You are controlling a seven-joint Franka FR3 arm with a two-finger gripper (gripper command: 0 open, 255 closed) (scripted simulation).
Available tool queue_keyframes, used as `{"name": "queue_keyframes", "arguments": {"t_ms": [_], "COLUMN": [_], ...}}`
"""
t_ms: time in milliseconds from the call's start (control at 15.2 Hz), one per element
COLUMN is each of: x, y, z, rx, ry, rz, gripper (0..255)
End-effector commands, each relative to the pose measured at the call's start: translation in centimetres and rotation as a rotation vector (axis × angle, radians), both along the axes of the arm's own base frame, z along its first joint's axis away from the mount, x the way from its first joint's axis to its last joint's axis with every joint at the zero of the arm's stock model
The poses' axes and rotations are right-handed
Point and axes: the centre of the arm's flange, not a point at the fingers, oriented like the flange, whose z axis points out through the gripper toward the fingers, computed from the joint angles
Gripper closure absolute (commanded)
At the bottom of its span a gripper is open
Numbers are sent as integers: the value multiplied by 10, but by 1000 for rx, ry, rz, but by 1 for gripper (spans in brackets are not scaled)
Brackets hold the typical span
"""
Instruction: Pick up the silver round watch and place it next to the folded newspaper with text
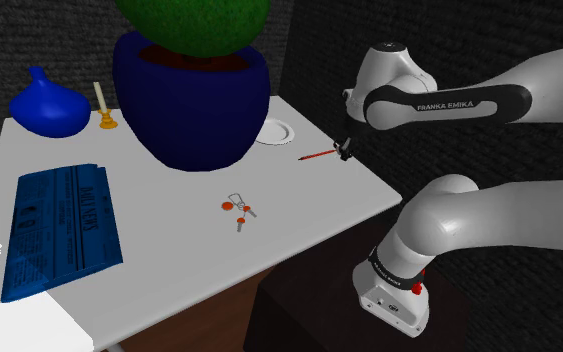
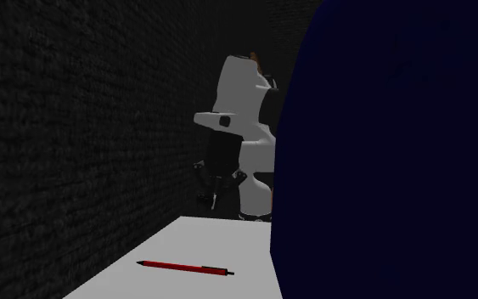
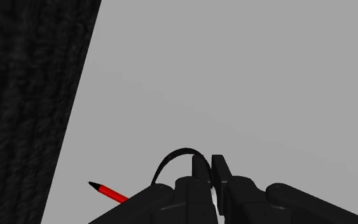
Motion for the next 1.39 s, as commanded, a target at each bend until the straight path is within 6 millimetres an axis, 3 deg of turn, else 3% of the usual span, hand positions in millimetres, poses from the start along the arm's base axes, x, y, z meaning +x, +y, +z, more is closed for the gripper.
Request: {"name": "queue_keyframes", "arguments": {"t_ms": [0, 264, 1320], "x": [-1, -1, 49], "y": [1, 1, 206], "z": [10, 31, 32], "rx": [0, 0, 0], "ry": [1, 1, 1], "rz": [0, 0, 0], "gripper": [255, 255, 255]}}
